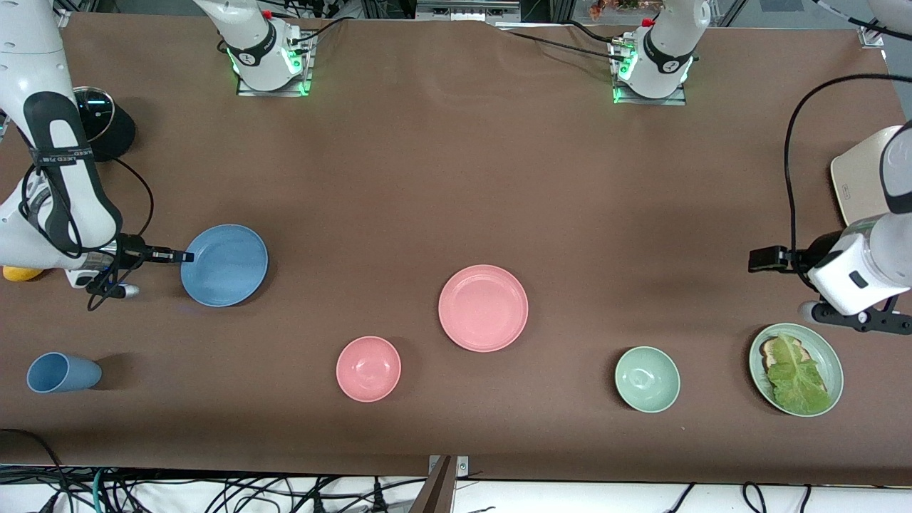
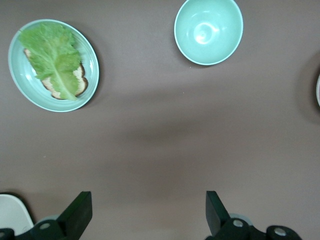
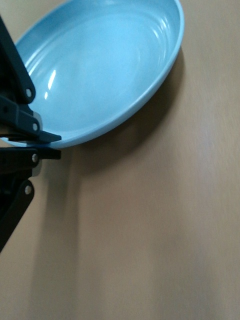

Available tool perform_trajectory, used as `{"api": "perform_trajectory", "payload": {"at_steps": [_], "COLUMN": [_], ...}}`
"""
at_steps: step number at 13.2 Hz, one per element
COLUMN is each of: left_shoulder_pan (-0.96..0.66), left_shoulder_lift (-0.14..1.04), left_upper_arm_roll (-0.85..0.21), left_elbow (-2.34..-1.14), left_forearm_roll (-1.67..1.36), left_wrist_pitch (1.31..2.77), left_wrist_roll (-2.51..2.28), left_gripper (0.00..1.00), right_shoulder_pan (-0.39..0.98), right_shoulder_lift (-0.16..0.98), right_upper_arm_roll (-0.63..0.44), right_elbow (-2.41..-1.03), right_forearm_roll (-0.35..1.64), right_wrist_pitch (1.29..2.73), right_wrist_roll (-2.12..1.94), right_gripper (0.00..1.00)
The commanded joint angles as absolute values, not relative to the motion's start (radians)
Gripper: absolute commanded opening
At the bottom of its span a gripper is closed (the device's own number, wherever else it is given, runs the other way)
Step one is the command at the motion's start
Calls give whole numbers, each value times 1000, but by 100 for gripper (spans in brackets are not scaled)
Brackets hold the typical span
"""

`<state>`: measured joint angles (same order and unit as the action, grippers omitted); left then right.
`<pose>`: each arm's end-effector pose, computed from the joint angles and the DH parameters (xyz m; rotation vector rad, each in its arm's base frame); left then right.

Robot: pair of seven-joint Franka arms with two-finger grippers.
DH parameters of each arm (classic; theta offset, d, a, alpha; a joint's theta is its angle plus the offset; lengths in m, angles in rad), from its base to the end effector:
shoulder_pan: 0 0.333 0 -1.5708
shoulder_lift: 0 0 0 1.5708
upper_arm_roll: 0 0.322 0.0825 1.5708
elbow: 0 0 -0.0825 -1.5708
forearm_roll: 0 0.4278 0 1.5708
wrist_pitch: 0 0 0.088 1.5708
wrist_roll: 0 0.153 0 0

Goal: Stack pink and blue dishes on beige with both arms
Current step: 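Carry the blue plate with the right gripper onto the pink plate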

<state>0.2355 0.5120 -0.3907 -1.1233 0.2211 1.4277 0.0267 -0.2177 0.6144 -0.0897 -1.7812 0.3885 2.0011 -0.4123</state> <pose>0.7148 -0.0138 0.4782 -3.0815 0.2160 0.2673 0.6138 -0.1548 0.1199 -2.7327 0.1670 0.3701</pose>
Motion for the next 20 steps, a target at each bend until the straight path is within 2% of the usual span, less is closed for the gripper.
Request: {"api": "perform_trajectory", "payload": {"at_steps": [1,4,6,7,9,14,16,20], "left_shoulder_pan": [131,120,91,53,-10,-60,-58,-51], "left_shoulder_lift": [447,375,332,328,312,213,160,120], "left_upper_arm_roll": [-290,-246,-116,-42,61,61,60,57], "left_elbow": [-1120,-1121,-1141,-1141,-1147,-1253,-1362,-1446], "left_forearm_roll": [190,132,1,-65,-120,-84,-84,-62], "left_wrist_pitch": [1384,1379,1362,1301,1241,1236,1236,1296], "left_wrist_roll": [52,51,48,54,57,54,57,58], "left_gripper": [100,100,100,100,100,100,100,100], "right_shoulder_pan": [-224,-222,-215,-198,-128,75,164,294], "right_shoulder_lift": [577,484,471,471,480,503,553,696], "right_upper_arm_roll": [-45,81,185,217,219,219,218,216], "right_elbow": [-1698,-1690,-1660,-1652,-1628,-1609,-1556,-1407], "right_forearm_roll": [407,402,391,388,393,391,377,315], "right_wrist_pitch": [1857,1815,1815,1824,1841,2004,2089,2212], "right_wrist_roll": [-379,-111,-11,18,107,412,544,762], "right_gripper": [0,0,0,0,0,0,0,0]}}
